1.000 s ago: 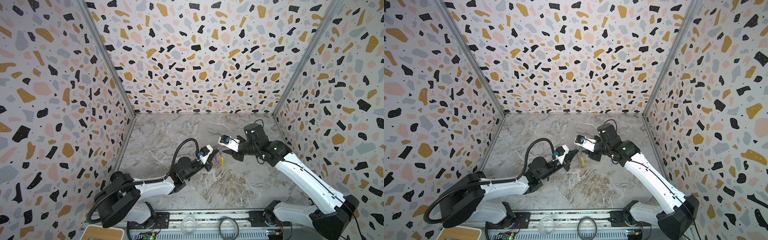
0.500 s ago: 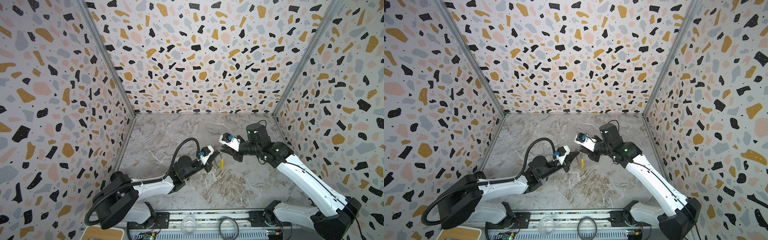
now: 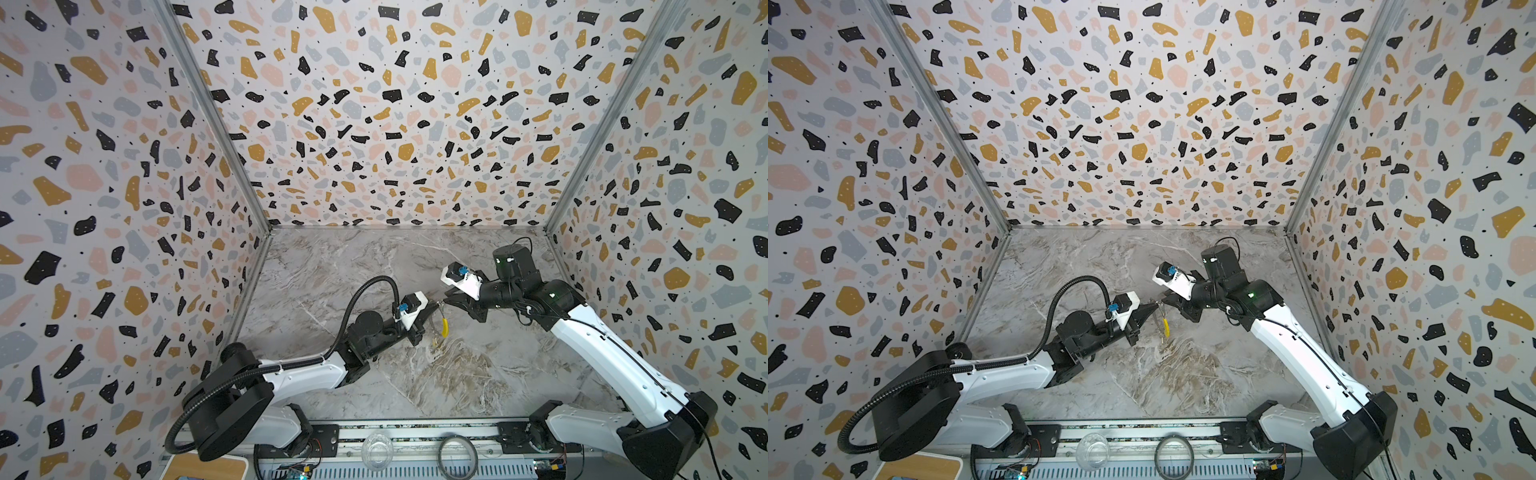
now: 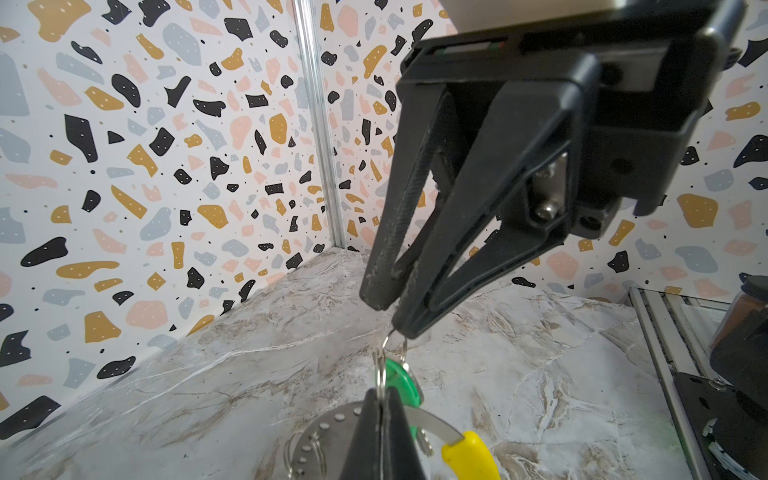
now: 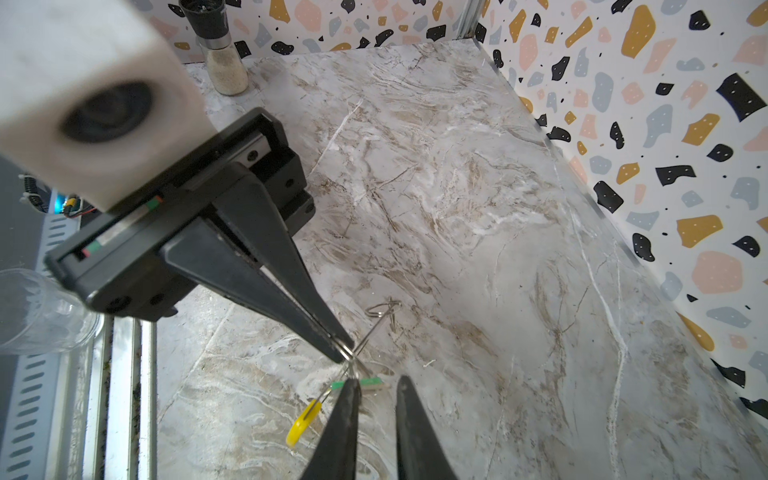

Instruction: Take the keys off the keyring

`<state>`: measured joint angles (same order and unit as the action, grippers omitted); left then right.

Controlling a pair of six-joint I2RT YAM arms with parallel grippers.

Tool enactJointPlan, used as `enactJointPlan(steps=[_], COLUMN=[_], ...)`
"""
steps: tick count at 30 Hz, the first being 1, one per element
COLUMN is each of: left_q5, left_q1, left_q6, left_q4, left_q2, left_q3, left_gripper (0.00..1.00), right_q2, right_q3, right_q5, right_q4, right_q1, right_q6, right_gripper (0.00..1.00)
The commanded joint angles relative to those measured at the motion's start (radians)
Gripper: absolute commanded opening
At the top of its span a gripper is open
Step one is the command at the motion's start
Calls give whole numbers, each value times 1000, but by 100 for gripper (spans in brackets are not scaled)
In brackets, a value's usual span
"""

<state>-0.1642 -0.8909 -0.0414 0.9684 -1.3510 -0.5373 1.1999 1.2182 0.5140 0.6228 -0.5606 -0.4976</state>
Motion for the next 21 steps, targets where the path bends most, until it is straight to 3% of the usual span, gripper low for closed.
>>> enactJointPlan(steps=[1, 6, 14, 21], left_q5=[-18, -17, -17, -68], left_q1=[7, 6, 8, 17], left_q6=[-14, -18, -23, -23], left_q4=[56, 55, 53, 73], left_q2=[24, 27, 34, 43], left_q3=[-30, -29, -25, -19], left_gripper=[0, 0, 0, 0], right_q2=[8, 12, 20, 28], right_q3=[10, 14, 21, 13], right_q5=[29, 50, 48, 78], right_q4=[28, 28, 55, 70], right_q1=[4, 4, 16, 61], right_q6=[9, 11, 10, -11], right_gripper=[19, 17, 1, 0])
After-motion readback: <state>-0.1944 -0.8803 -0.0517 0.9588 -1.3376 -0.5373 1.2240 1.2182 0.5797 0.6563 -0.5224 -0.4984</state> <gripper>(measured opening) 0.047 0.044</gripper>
